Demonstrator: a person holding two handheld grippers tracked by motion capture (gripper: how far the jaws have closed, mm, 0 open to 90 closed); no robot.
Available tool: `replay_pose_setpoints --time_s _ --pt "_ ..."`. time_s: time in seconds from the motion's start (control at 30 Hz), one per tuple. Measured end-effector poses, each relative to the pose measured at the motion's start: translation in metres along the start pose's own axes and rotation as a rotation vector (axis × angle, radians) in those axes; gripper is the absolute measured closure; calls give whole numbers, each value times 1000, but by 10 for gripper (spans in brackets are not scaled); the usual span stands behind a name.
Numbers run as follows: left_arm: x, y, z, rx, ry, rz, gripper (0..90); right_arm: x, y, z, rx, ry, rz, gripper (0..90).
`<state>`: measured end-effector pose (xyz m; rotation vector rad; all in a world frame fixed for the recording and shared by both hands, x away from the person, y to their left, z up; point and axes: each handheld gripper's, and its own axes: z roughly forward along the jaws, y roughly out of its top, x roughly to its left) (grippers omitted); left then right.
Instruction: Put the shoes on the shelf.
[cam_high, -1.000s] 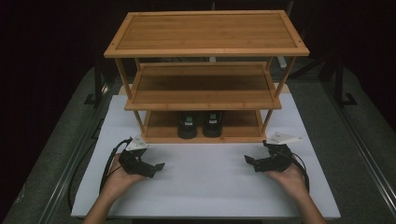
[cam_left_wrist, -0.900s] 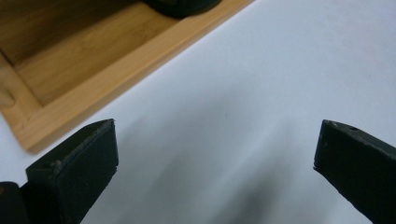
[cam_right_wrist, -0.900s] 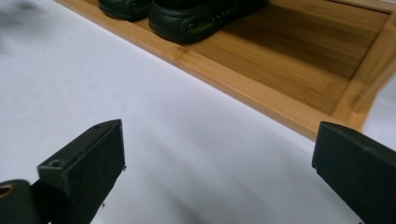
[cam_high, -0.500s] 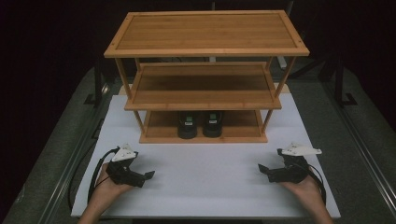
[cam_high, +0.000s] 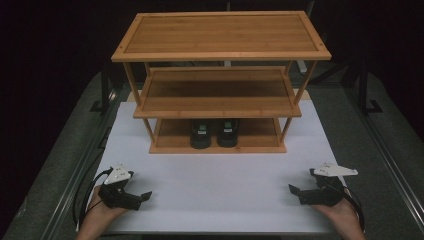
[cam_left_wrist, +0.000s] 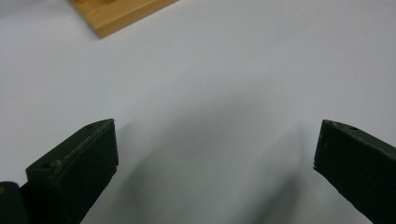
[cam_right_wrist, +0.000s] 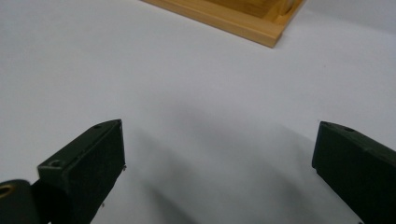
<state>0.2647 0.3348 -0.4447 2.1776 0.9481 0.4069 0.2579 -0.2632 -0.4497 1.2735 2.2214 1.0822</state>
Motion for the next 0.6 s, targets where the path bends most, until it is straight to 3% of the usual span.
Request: replay_pose_setpoints --time_s 0.17,0.4,0.6 --pt "2 -9 -1 24 18 8 0 -2 -2 -1 20 -17 -3 22" --pt "2 -9 0 40 15 6 0 -4 -7 4 103 -47 -10 22" --pt "2 -10 0 39 16 7 0 -3 -7 4 102 -51 -13 22"
